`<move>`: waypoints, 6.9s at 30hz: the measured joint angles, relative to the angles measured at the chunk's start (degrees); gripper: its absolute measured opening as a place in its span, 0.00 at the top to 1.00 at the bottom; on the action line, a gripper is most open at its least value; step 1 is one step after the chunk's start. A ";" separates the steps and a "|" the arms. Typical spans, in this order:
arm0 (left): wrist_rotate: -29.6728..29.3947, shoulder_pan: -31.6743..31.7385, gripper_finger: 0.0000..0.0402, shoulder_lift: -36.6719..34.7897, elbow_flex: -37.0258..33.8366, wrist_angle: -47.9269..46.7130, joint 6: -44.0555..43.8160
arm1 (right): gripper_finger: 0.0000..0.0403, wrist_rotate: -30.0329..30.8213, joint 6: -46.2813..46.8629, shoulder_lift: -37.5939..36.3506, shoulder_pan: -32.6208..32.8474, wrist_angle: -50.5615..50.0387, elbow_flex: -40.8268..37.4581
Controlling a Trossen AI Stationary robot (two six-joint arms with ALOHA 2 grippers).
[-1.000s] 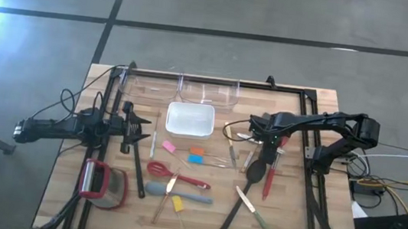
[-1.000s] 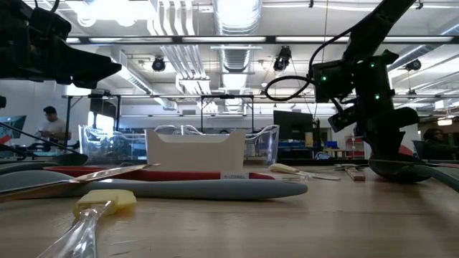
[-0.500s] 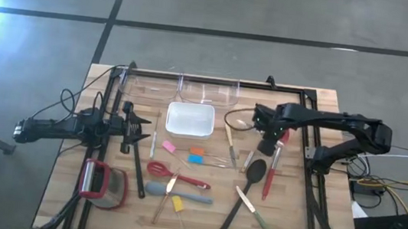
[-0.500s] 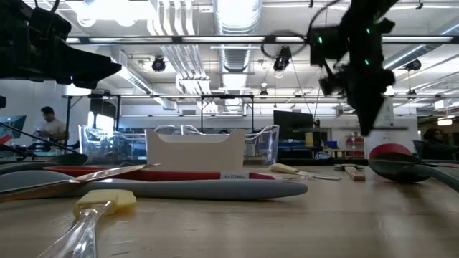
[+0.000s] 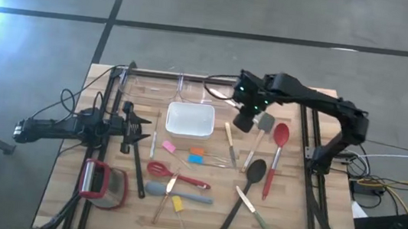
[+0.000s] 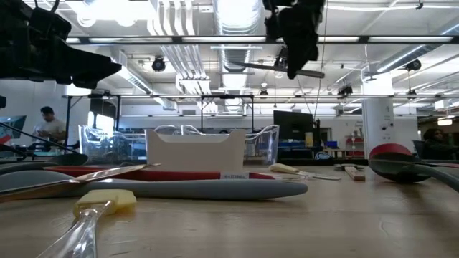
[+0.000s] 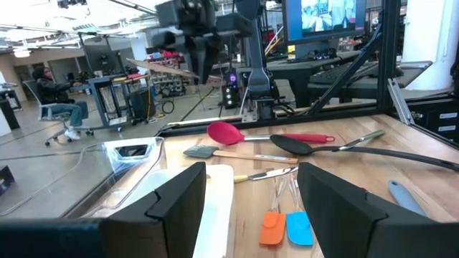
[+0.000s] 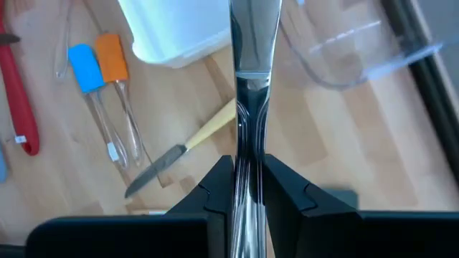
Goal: Pick & Place Kitchen Items
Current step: Put the silver knife into the white bin
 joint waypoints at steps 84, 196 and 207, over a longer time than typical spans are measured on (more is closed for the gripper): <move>-9.55 0.04 0.43 1.65 1.76 17.39 -20.04 | 0.90 -20.77 -17.00 13.07 2.18 21.99 18.03; -16.82 2.37 0.43 61.99 52.51 -22.62 5.89 | 0.90 12.96 -0.31 18.19 12.57 -6.02 19.95; -10.01 3.60 0.43 60.69 36.94 28.69 -14.04 | 0.90 45.67 -0.65 7.99 16.69 13.10 6.19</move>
